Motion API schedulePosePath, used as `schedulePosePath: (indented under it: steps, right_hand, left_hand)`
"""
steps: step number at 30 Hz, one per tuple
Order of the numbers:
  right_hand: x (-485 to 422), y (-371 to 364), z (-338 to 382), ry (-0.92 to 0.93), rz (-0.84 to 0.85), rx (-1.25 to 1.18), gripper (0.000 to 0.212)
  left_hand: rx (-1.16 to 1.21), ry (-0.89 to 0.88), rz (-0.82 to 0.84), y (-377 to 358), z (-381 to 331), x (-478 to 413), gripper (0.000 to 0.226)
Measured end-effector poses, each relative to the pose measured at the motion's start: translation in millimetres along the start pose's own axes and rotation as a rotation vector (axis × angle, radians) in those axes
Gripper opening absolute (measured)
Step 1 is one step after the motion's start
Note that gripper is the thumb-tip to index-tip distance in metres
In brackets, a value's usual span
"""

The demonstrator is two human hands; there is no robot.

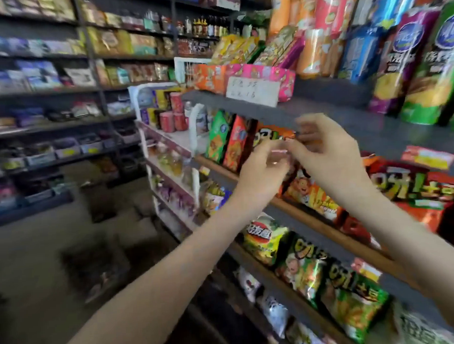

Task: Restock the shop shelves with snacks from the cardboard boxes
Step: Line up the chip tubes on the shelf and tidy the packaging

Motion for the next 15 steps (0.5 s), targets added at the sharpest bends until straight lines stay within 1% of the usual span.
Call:
schedulePosePath:
  steps: [3, 6, 7, 9, 12, 15]
  right_hand:
    - [53.3, -70.8, 12.8, -0.094, 0.2, -0.11, 0.035]
    - [96.8, -139.1, 20.7, -0.217, 0.352, -0.18, 0.036]
    - [110.0, -161.2, 24.4, -0.256, 0.4, -0.198, 0.037]
    - [133.5, -206.9, 31.5, -0.337, 0.506, -0.23, 0.042]
    - [161.1, -278.5, 49.0, -0.455, 0.618, -0.269, 0.049]
    - [179.6, -355.5, 78.8, -0.519, 0.649, -0.279, 0.059]
  left_hand:
    - [0.018, 0.183, -0.074, 60.2, 52.9, 50.2, 0.016]
    - [-0.048, 0.473, -0.126, 124.2, 106.1, 89.8, 0.016]
    - [-0.066, 0.565, -0.161, 148.3, 123.6, 102.7, 0.015]
    - [-0.101, 0.711, -0.284, 199.6, 154.5, 123.4, 0.017]
    - [-0.249, 0.84, -0.428, 283.7, 192.1, 150.0, 0.026]
    - [-0.277, 0.908, -0.536, 369.6, 216.2, 169.4, 0.037]
Point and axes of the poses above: each hand's wrist, its own x-axis away from the middle knuckle, its own y-axis out of the back of the hand, z = x × y, the point moved 1 cm from there along -x, towards the middle knuckle, and after that the axes turned 5 degrees about -z, right-handed, at the moved point
